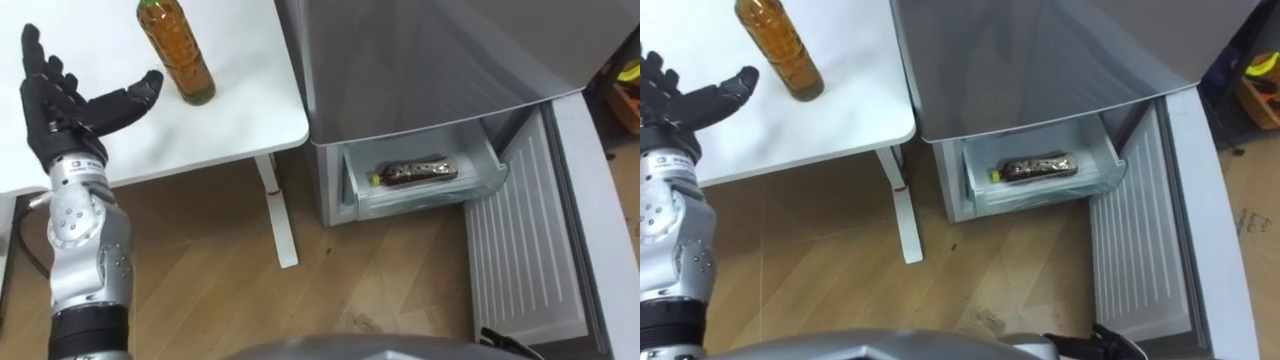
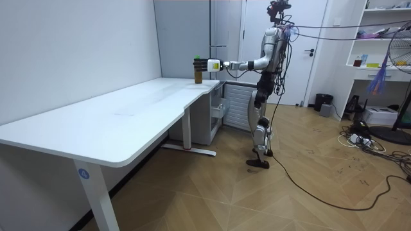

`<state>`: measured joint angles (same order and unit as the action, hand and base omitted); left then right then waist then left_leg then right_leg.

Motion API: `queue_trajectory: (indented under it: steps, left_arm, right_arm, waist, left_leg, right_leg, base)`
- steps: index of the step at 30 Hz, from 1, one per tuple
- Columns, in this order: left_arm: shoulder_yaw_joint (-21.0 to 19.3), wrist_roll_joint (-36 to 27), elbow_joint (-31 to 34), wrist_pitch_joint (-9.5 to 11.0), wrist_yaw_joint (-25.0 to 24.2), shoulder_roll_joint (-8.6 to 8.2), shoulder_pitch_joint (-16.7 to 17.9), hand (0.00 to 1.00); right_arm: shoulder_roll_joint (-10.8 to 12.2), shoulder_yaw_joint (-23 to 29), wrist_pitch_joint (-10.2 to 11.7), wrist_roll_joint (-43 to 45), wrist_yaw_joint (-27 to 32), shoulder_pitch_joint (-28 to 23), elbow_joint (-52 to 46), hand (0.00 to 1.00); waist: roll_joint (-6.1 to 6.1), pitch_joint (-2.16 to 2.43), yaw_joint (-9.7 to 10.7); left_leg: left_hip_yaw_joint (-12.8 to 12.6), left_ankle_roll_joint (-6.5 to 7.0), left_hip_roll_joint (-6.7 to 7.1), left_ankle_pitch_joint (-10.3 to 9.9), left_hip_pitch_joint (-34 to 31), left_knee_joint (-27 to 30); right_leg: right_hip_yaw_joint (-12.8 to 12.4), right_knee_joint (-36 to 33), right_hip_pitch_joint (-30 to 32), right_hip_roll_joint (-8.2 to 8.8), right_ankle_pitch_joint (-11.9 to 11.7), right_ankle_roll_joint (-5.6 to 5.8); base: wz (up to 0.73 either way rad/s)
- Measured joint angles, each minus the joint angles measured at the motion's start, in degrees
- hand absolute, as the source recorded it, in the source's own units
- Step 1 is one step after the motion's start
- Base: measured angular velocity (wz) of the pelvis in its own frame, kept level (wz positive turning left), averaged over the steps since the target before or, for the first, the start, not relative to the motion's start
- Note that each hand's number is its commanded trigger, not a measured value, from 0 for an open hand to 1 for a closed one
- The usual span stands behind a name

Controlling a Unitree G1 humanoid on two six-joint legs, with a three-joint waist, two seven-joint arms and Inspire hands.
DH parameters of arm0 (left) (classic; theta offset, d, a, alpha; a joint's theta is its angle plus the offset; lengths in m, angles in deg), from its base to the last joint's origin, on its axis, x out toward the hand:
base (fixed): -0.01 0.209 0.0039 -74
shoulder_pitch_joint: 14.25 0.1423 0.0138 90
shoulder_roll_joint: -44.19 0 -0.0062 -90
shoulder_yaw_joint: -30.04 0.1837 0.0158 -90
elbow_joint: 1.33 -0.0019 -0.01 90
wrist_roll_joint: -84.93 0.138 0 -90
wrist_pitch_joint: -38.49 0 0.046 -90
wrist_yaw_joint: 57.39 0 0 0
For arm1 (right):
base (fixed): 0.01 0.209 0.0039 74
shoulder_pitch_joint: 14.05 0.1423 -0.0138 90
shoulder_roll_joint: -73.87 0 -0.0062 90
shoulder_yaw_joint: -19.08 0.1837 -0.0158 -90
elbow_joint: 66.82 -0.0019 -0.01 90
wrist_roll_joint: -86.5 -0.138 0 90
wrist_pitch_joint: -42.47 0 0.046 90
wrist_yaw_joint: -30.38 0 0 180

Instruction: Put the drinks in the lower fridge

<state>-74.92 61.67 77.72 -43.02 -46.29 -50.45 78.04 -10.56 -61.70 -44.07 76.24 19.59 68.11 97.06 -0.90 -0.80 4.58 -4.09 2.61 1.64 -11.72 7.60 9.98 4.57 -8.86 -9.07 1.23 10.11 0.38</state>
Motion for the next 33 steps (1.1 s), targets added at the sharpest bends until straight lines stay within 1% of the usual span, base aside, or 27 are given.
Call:
queue_trajectory:
  steps: [2, 3, 4, 6, 8, 9, 11, 15, 18, 20, 23, 26, 28, 31, 33]
  left_arm:
    - [0.0, -2.1, -1.1, -1.3, 0.0, 1.00, -0.7, 0.00]
    - [-0.1, -2.0, -1.7, -1.7, 0.0, 1.05, -1.4, 0.00]
    - [-0.6, -2.1, -2.8, -2.4, 0.0, 1.09, -2.7, 0.00]
    - [-0.8, -2.0, -4.2, -2.7, -0.1, 1.85, -4.4, 0.00]
    - [-0.7, -2.0, -5.8, -3.4, -0.1, 3.25, -6.1, 0.00]
    - [-0.7, -2.0, -6.3, -3.5, -0.1, 3.48, -6.7, 0.00]
    - [-0.8, -2.0, -8.0, -4.0, 0.0, 4.31, -8.9, 0.00]
    - [-0.8, -2.1, -8.9, -4.6, -0.2, 5.34, -9.4, 0.00]
    - [-0.8, -2.1, -9.4, -5.9, -0.6, 5.89, -9.7, 0.00]
    - [-0.8, -2.1, -9.3, -6.6, -0.6, 6.19, -9.8, 0.00]
    - [-0.8, -2.2, -9.3, -8.3, -2.0, 6.69, -11.5, 0.00]
    - [-0.8, -2.1, -9.3, -8.8, -3.3, 7.74, -11.8, 0.00]
    - [-0.8, -2.2, -9.3, -9.1, -3.8, 7.80, -12.1, 0.00]
    - [-0.8, -2.1, -9.3, -10.2, -4.8, 7.82, -12.6, 0.00]
    - [-0.7, -2.2, -9.4, -10.7, -5.4, 7.90, -12.9, 0.00]
  right_arm:
    - [-0.1, 0.1, -0.9, 1.6, -0.3, 0.0, -0.1, 0.00]
    - [-0.2, 0.2, -1.2, 2.0, -0.4, -0.1, 0.0, 0.00]
    - [-0.3, 0.4, -1.8, 3.1, -0.4, -0.2, -0.1, 0.00]
    - [-0.4, 0.8, -2.6, 5.1, -0.4, -0.6, -0.1, 0.00]
    - [-0.4, 0.9, -3.5, 7.4, -0.1, -1.1, -0.1, 0.00]
    - [-0.4, 0.9, -3.6, 8.0, 0.1, -1.2, -0.1, 0.00]
    - [-0.4, 1.0, -4.9, 10.2, 0.3, -1.3, -0.1, 0.00]
    - [-0.6, 1.0, -5.8, 12.5, 0.7, -1.8, 0.0, 0.00]
    - [-0.6, 1.0, -6.2, 13.1, 0.8, -2.4, -0.1, 0.00]
    - [-0.6, 1.0, -7.3, 13.4, 0.8, -2.7, -0.1, 0.00]
    - [-0.6, 1.0, -8.7, 14.9, 0.6, -2.8, -0.2, 0.00]
    - [-0.6, 0.9, -9.8, 15.2, 0.1, -2.7, -0.3, 0.00]
    - [-0.6, 0.9, -10.0, 15.3, -0.2, -2.8, -0.3, 0.00]
    - [-0.6, 0.9, -11.1, 16.0, -0.6, -2.7, -0.2, 0.00]
    - [-0.6, 0.8, -11.2, 17.0, -0.6, -2.7, -0.2, 0.00]
  waist:
    - [0.20, -0.03, 0.3]
    - [0.27, -0.02, 0.3]
    - [0.43, 0.00, 0.2]
    - [0.67, 0.09, 0.2]
    - [0.76, 0.16, 0.2]
    - [0.78, 0.17, 0.2]
    - [0.77, 0.22, 0.1]
    - [0.46, 0.34, 0.2]
    - [0.20, 0.41, 0.2]
    - [0.16, 0.48, 0.2]
    - [0.22, 0.51, -0.1]
    - [0.34, 0.60, 0.0]
    - [0.39, 0.67, 0.0]
    - [0.44, 0.70, 0.0]
    - [0.42, 0.68, 0.1]
  left_leg:
    - [-0.1, 0.00, -0.02, 0.0, 0.0, -0.1]
    - [-0.1, 0.00, -0.02, 0.0, 0.0, -0.2]
    - [-0.1, 0.00, -0.03, 0.0, 0.0, -0.2]
    - [-0.1, 0.00, -0.05, 0.0, 0.0, -0.2]
    - [-0.2, 0.00, -0.08, 0.0, 0.0, -0.1]
    - [-0.2, 0.01, -0.07, 0.0, -0.1, 0.0]
    - [-0.2, 0.02, -0.06, 0.0, -0.4, 0.1]
    - [-0.3, 0.19, -0.07, -0.1, -0.4, 0.1]
    - [-0.3, 0.26, -0.02, -0.2, -0.4, 0.1]
    - [-0.3, 0.27, -0.02, -0.2, -0.5, 0.2]
    - [-0.3, 0.28, -0.08, -0.2, -1.3, 0.8]
    - [-0.3, 0.30, -0.06, -0.2, -1.5, 0.9]
    - [-0.1, 0.40, -0.07, -0.4, -2.0, 1.6]
    - [0.1, 0.48, -0.02, -0.5, -2.7, 2.5]
    - [0.2, 0.53, -0.02, -0.7, -3.2, 3.1]
  right_leg:
    - [-0.4, -0.1, 0.1, -0.10, 0.0, 0.00]
    - [-0.5, -0.1, 0.1, -0.11, 0.0, 0.00]
    - [-0.6, -0.3, 0.2, -0.14, 0.0, 0.00]
    - [-1.0, -0.4, 0.2, -0.21, 0.0, 0.00]
    - [-1.4, -0.9, 0.4, -0.31, 0.0, -0.01]
    - [-1.5, -1.0, 0.5, -0.31, 0.0, -0.01]
    - [-1.8, -1.5, 1.4, -0.33, 0.0, -0.01]
    - [-2.7, -1.9, 1.6, -0.50, 0.0, -0.01]
    - [-2.8, -2.0, 1.7, -0.47, 0.0, -0.01]
    - [-2.9, -2.1, 1.8, -0.47, 0.0, -0.01]
    - [-2.9, -2.8, 2.6, -0.47, 0.0, 0.00]
    - [-2.9, -2.9, 2.7, -0.46, 0.0, 0.00]
    - [-2.9, -2.9, 2.7, -0.45, 0.0, 0.00]
    - [-3.0, -2.9, 3.0, -0.43, 0.0, -0.01]
    - [-3.0, -2.9, 3.1, -0.46, 0.0, -0.02]
  base:
    - [-0.10]
    - [-0.04]
    - [0.00]
    - [-0.07]
    - [-0.10]
    - [-0.07]
    - [-0.10]
    - [-0.15]
    - [-0.01]
    - [0.00]
    - [0.00]
    - [0.00]
    - [0.04]
    - [0.05]
    - [0.02]
